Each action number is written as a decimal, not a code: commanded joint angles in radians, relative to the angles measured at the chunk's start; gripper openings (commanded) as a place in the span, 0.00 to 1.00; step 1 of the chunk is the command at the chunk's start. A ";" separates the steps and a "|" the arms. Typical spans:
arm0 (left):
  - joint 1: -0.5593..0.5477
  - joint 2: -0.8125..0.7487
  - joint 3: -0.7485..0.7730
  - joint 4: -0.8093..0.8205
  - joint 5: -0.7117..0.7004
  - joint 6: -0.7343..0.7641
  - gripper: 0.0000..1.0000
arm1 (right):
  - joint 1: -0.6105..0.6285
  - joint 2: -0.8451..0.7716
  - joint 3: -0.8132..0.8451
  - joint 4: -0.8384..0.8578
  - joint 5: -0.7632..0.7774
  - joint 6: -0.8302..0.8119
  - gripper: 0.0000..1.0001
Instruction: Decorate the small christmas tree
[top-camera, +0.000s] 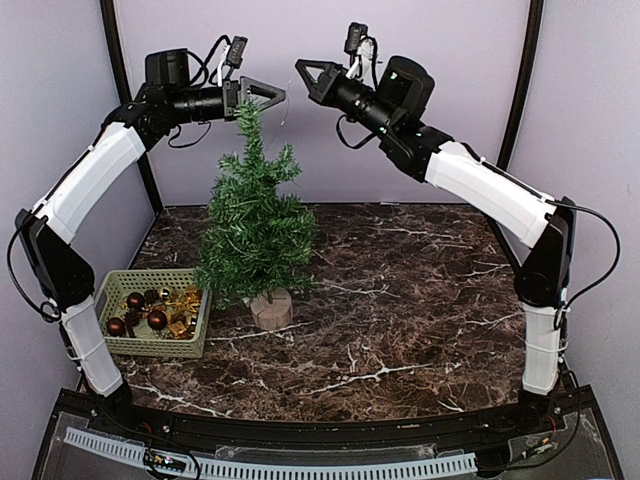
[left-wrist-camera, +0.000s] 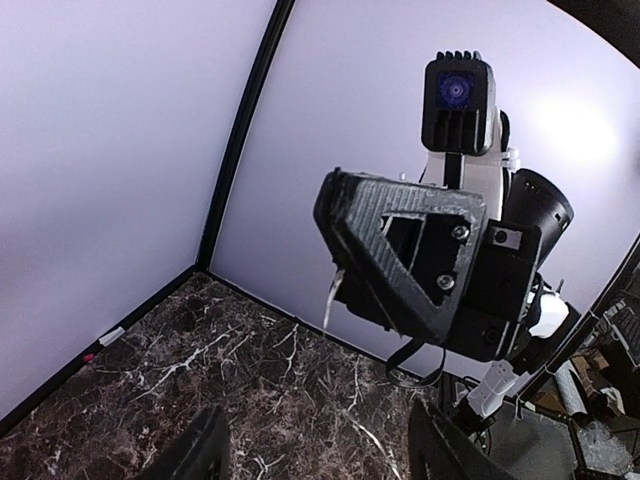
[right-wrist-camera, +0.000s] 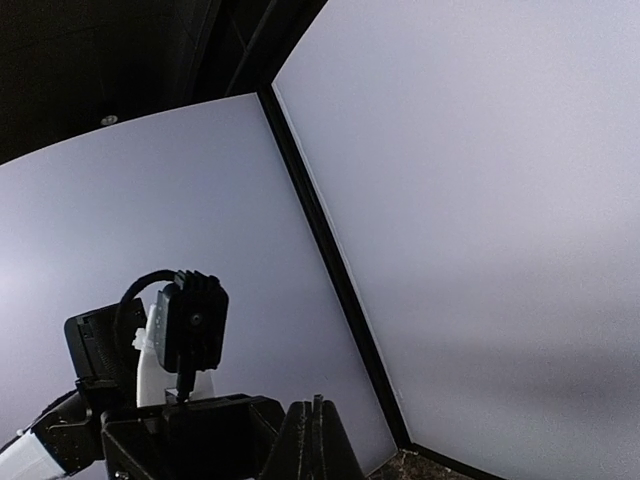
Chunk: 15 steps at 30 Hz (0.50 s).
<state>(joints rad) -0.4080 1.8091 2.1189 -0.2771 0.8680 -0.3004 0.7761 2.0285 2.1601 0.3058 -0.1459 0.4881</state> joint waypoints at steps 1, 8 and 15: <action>-0.015 0.001 0.026 0.067 0.054 -0.015 0.58 | 0.010 0.008 0.019 0.046 -0.060 -0.038 0.00; -0.023 0.020 0.024 0.098 0.079 -0.034 0.36 | 0.010 0.014 0.031 0.014 -0.089 -0.053 0.00; -0.024 0.014 0.023 0.151 0.082 -0.038 0.00 | 0.010 0.010 0.040 -0.027 -0.084 -0.067 0.00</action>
<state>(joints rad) -0.4259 1.8381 2.1201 -0.1852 0.9333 -0.3454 0.7792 2.0388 2.1769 0.2802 -0.2222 0.4404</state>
